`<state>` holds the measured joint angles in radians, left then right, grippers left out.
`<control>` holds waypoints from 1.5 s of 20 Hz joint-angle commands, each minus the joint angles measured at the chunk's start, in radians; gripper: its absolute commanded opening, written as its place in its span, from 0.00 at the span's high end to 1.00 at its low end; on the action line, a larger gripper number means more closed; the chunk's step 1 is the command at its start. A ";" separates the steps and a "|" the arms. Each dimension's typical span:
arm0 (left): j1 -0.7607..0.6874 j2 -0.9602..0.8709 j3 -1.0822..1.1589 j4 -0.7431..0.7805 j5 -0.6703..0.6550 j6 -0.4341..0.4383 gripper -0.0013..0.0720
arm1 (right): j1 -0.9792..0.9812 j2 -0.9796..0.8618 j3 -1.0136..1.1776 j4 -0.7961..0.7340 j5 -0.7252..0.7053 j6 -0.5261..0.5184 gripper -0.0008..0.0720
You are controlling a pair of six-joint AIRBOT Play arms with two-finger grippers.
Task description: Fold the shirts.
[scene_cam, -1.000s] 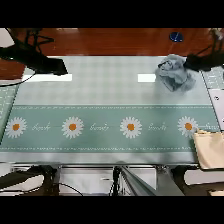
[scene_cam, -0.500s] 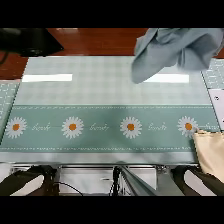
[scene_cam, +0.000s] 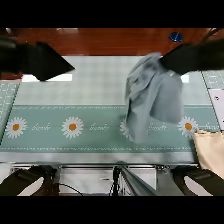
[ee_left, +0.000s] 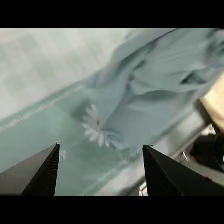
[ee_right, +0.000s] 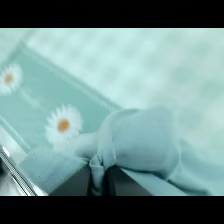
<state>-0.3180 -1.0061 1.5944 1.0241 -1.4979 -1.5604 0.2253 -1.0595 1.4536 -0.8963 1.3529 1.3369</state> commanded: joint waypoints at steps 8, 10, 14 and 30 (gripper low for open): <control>-0.196 0.005 -0.503 0.037 0.313 -0.005 0.15 | 0.394 -0.409 -0.056 -0.177 -0.314 0.040 0.94; -0.196 -0.005 -0.541 0.038 0.332 -0.001 0.15 | 0.378 -0.414 -0.052 -0.161 -0.318 0.040 0.49; -0.193 -0.018 -0.548 0.119 0.331 0.076 0.15 | 0.309 -0.298 -0.044 -0.200 -0.190 0.010 0.29; 0.106 -0.184 -0.621 0.068 0.286 0.376 0.00 | -0.380 -0.125 -0.445 -0.127 0.101 -0.120 0.18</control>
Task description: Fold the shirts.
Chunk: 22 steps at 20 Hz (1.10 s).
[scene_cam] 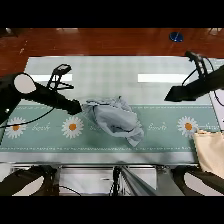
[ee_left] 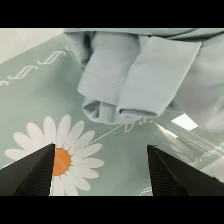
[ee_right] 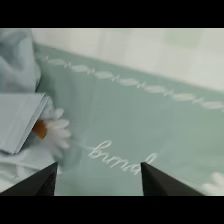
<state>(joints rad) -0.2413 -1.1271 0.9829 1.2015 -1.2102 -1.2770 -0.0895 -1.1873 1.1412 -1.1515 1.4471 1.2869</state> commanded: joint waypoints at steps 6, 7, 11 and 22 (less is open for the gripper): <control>-0.004 -0.221 -0.009 -0.150 0.037 0.099 0.13 | -0.064 0.003 -0.416 0.378 -0.107 -0.202 0.18; -0.003 -0.229 -0.009 -0.150 0.042 0.099 0.47 | -0.064 0.003 -0.454 0.435 -0.127 -0.219 0.18; -0.002 -0.233 -0.009 -0.152 0.040 0.118 0.88 | 0.001 0.003 -0.568 0.468 -0.215 -0.237 0.18; -0.002 -0.223 0.008 -0.218 -0.023 0.152 0.96 | 0.363 -0.024 -0.631 0.464 -0.517 -0.177 0.94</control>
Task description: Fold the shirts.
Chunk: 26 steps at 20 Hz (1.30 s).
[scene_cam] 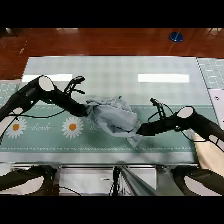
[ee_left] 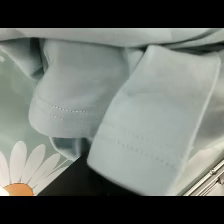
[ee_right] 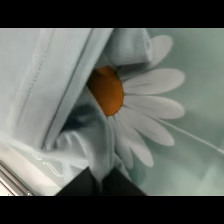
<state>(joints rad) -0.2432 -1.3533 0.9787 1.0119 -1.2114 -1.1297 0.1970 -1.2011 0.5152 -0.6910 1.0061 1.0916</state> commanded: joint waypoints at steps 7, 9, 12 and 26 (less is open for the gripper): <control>0.070 0.167 0.392 -0.034 -0.170 -0.001 0.96 | -0.081 0.349 0.242 0.024 0.121 0.066 0.95; 0.142 0.271 0.568 -0.034 -0.166 -0.027 0.96 | -0.186 0.512 0.408 0.021 0.096 0.092 0.95; 0.252 0.410 0.791 -0.033 -0.123 -0.088 0.96 | -0.340 0.658 0.666 -0.047 0.008 0.172 0.95; 0.327 0.856 0.918 0.088 -0.383 -0.445 0.96 | -0.508 0.678 1.292 -0.238 0.524 0.493 0.95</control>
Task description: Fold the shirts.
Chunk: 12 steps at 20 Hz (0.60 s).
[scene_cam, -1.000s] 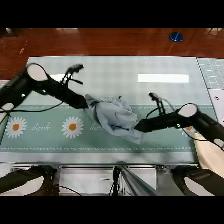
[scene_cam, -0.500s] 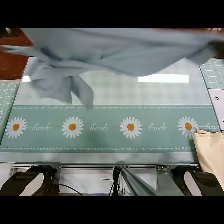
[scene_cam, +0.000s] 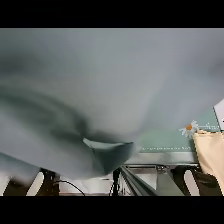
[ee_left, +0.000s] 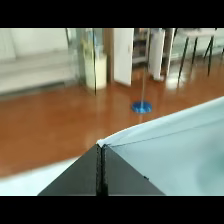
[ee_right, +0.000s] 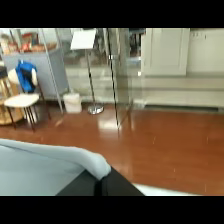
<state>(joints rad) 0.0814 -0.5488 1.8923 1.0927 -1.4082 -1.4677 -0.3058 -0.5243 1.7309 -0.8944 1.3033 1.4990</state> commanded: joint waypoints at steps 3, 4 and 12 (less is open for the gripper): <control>0.003 0.053 -0.009 0.005 -0.387 -0.153 0.96 | -0.005 -0.016 0.080 -0.108 0.483 0.113 0.95; 0.007 0.051 -0.038 -0.010 -0.428 -0.162 0.96 | -0.003 -0.035 0.060 -0.115 0.555 0.119 0.95; 0.041 0.027 -0.802 -0.215 -0.061 0.014 0.96 | 0.002 -0.051 -0.632 -0.069 0.310 0.027 0.95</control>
<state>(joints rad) 0.1173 -0.5053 1.3571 0.9314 -1.6588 -1.5539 -0.3038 -0.5652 1.3464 -0.9501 1.7409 1.5787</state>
